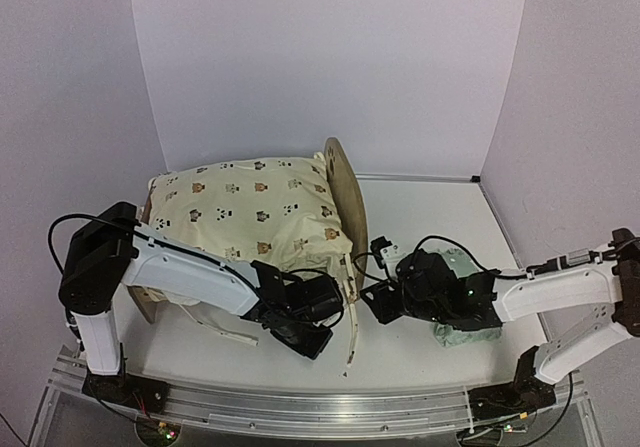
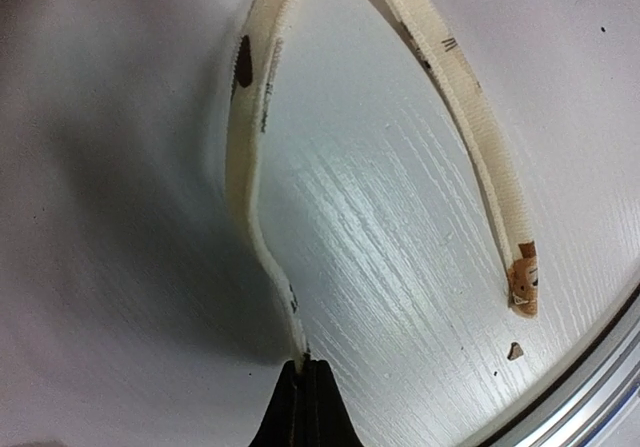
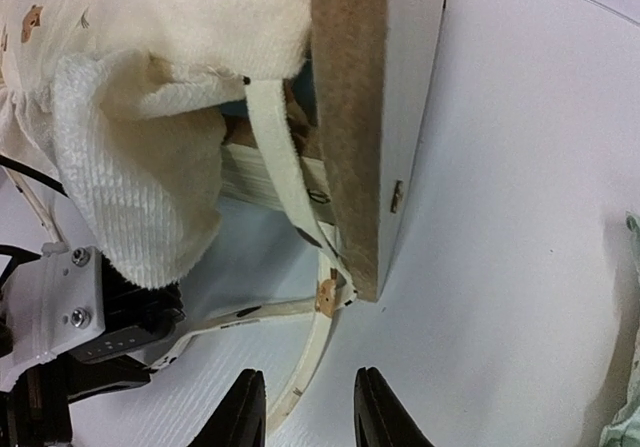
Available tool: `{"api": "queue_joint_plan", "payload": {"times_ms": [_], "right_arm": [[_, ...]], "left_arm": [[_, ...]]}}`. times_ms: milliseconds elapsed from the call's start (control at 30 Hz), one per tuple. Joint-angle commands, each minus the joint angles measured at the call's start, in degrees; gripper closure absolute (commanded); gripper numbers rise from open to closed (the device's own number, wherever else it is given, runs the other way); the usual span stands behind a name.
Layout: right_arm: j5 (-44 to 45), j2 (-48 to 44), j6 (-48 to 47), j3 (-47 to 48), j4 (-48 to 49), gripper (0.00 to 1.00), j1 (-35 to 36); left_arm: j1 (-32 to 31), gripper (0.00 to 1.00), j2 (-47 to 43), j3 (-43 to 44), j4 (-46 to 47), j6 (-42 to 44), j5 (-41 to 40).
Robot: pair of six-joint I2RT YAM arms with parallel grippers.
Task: Set up the pet bed
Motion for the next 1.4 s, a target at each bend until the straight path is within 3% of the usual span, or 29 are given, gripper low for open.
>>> {"api": "queue_joint_plan", "payload": {"times_ms": [0, 200, 500, 867, 1367], "right_arm": [[-0.2, 4.8, -2.1, 4.2, 5.2, 0.67, 0.1], [-1.2, 9.5, -4.7, 7.3, 8.3, 0.65, 0.1], [6.1, 13.7, -12.7, 11.7, 7.5, 0.57, 0.1], [16.1, 17.0, -15.7, 12.3, 5.3, 0.57, 2.7], [21.0, 25.6, -18.5, 16.7, 8.1, 0.55, 2.8]], "left_arm": [[0.4, 1.00, -3.3, -0.7, 2.1, 1.0, 0.8], [0.4, 1.00, -4.0, -2.1, 3.0, 0.3, 1.2], [0.4, 1.00, -6.3, -5.1, 4.2, -0.3, 0.6], [0.4, 1.00, -7.7, -6.4, 5.2, -0.6, 0.2], [0.4, 1.00, -8.1, -6.6, 5.7, -0.6, 0.8]]}}
